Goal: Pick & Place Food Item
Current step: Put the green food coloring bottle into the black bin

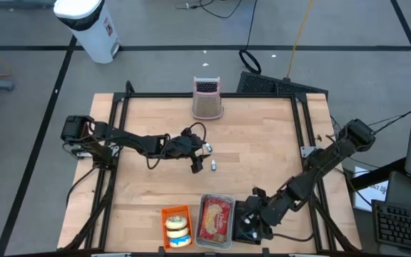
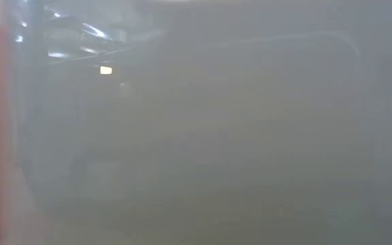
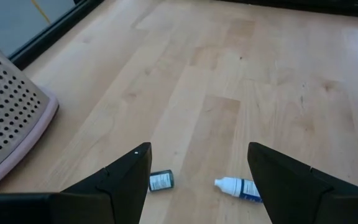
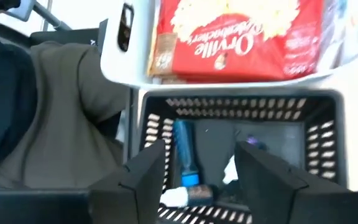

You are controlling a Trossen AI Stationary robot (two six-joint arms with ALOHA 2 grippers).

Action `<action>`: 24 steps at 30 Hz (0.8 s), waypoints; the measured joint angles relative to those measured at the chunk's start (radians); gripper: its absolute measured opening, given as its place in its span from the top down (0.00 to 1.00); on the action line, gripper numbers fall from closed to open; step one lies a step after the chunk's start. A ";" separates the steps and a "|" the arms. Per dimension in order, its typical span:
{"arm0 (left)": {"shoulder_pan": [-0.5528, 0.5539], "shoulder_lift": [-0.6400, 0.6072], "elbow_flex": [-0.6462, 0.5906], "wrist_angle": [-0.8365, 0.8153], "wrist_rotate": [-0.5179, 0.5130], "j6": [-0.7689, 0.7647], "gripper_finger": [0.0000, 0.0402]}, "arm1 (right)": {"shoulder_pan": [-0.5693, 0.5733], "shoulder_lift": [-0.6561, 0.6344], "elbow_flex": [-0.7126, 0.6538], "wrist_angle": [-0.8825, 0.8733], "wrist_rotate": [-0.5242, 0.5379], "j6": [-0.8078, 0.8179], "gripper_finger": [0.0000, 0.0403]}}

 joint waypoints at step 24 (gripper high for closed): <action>0.213 0.225 0.099 -0.101 0.324 0.486 0.33 | -0.260 -0.045 -0.001 -0.004 -0.037 -0.311 0.56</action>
